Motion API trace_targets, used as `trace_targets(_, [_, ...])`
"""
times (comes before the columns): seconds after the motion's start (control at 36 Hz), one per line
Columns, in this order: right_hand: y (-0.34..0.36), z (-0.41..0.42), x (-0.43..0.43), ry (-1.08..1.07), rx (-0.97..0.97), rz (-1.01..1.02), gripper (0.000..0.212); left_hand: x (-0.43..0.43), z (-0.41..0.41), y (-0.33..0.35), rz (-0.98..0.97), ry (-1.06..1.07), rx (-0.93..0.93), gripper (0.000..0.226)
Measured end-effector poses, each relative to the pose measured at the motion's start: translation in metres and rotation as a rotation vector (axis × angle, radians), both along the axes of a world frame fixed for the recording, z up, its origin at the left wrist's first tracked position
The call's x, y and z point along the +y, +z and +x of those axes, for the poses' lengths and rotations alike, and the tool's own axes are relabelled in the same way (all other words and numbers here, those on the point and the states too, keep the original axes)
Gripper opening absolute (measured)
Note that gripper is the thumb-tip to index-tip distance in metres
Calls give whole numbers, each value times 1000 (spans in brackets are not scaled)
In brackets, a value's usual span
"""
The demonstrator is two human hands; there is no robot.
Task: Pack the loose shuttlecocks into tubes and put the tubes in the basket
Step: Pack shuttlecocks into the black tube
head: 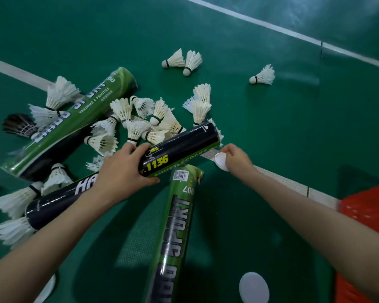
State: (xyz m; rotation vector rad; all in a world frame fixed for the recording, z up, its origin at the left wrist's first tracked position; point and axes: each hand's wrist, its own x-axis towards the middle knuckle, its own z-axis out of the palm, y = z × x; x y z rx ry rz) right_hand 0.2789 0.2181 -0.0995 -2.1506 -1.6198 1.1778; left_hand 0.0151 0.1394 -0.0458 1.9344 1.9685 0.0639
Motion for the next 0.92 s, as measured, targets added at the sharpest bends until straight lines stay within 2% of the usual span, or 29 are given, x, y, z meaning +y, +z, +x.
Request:
trace_targets(0.14, [0,5,7,-18,39,47,32,-1,3,-2,-8,10,-9,92])
trace_targets(0.25, [29,-1,9,-152,345,306,25,-2,1,-3,-3,11,-5,92])
trace_targets(0.33, [44,-8,4,-66,475,385,12,-1,1,-4,4,10,3,91])
trace_targets(0.47, [51,-18,-4,-28,530,297,27,-2,2,-7,17,-8,9,90])
trace_targets(0.61, [69,-18,3,56,488,120,60,-4,-5,-10,41,-13,-11,90])
trace_targets(0.75, [70,-18,9,87,477,-35,59,-5,-10,-15,97,-35,2,89])
trace_targets(0.92, [64,-18,11,37,578,-69,66,-3,-14,-16,160,-69,27,88])
